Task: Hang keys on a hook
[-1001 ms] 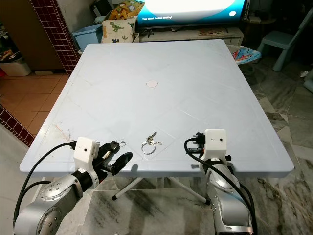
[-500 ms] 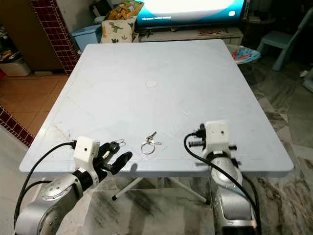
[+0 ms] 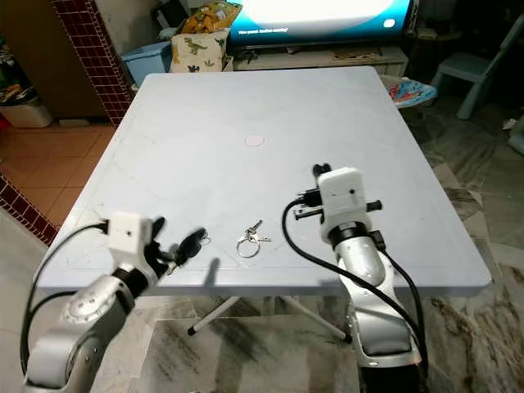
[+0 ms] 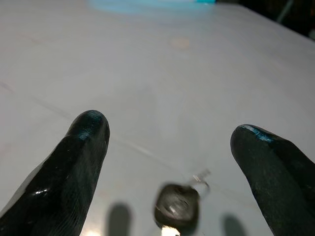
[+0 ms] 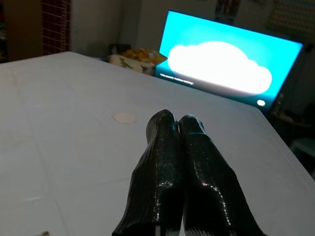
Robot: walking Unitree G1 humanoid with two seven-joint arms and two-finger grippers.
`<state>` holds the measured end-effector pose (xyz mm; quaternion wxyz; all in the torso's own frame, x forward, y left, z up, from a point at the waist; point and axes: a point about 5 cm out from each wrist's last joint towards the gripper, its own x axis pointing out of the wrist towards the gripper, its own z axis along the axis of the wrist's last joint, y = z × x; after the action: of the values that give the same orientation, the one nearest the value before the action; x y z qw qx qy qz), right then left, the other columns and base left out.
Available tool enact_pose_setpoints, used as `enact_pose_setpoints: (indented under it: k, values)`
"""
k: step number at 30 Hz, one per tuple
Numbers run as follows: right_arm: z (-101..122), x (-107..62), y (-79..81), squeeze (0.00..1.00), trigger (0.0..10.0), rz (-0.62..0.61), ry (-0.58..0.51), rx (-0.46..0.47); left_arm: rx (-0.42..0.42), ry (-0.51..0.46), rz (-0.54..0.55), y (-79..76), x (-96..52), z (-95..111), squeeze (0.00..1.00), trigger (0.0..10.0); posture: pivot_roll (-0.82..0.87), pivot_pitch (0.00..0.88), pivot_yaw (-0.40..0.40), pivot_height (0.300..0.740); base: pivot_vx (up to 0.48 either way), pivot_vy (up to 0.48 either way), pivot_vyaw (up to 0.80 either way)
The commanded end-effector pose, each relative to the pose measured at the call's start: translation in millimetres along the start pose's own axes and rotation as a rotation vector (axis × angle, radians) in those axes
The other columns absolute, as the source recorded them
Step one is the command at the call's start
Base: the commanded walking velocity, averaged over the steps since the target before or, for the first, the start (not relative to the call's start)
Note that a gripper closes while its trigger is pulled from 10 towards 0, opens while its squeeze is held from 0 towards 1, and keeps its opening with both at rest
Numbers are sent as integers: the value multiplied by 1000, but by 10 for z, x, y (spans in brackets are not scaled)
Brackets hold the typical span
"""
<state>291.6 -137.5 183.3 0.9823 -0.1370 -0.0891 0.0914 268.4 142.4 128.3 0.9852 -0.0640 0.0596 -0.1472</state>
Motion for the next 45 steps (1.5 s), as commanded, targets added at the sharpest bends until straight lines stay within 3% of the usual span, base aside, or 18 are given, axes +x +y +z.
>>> enact_pose_setpoints:
  k: [1,45]
  values:
    - [85,18,41,0,10000,22,-29,6,5,-6,36,55,7,-2,0,10000,-57,36,76,740,0,0,800]
    - [63,-5,88,0,10000,64,-2,15,96,-80,263,246,69,65,0,10000,-62,38,77,740,0,0,800]
